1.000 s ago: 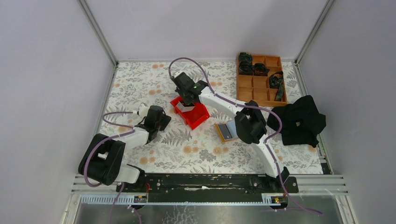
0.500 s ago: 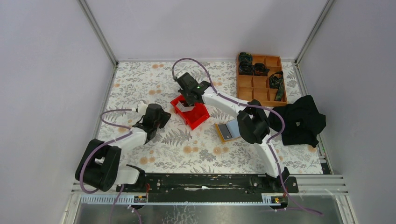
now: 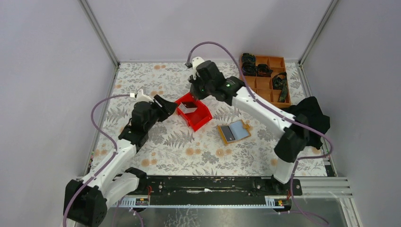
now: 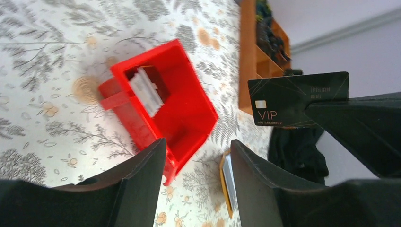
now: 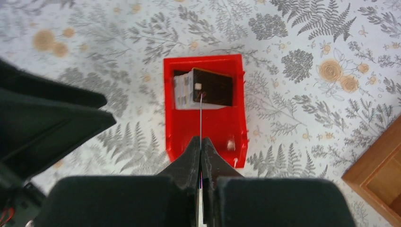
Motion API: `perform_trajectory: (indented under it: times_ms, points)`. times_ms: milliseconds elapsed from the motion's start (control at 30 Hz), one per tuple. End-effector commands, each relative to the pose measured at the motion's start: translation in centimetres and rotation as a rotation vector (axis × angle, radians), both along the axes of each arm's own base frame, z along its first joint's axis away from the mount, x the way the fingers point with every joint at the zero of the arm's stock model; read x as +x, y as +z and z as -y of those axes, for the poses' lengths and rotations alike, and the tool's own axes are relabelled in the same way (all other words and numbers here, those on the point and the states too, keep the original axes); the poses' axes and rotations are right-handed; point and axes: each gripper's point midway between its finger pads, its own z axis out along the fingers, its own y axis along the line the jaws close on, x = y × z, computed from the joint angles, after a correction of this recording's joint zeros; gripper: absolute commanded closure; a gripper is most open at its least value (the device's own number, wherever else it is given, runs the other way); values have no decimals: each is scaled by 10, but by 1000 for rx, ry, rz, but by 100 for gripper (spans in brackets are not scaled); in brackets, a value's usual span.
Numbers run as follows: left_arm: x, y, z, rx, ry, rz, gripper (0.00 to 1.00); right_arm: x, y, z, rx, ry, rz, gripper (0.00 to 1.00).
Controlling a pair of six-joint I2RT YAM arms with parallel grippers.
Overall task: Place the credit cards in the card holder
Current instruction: Pick up the credit card from the storage box.
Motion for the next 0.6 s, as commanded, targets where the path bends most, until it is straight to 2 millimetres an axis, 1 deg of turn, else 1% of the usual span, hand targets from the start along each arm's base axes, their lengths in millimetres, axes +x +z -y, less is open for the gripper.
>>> perform_trajectory:
  times_ms: [0,33,200,233,300,433,567]
  points:
    - [-24,28,21,34,-223,120,39,-42,21,14,96,59,-75,100]
    - [-29,33,24,27,-247,136,38,-52,20,18,99,72,-99,100]
    - [-53,49,41,-2,-402,197,37,-98,28,37,157,145,-172,100]
    - [-57,52,45,-9,-434,207,37,-105,25,38,158,161,-195,100]
    - [-63,55,52,-19,-493,213,37,-120,26,43,174,188,-221,100]
    - [-75,54,63,-32,-591,207,37,-139,23,48,200,232,-274,100]
    - [-87,54,73,-38,-659,219,37,-147,20,50,227,260,-332,100]
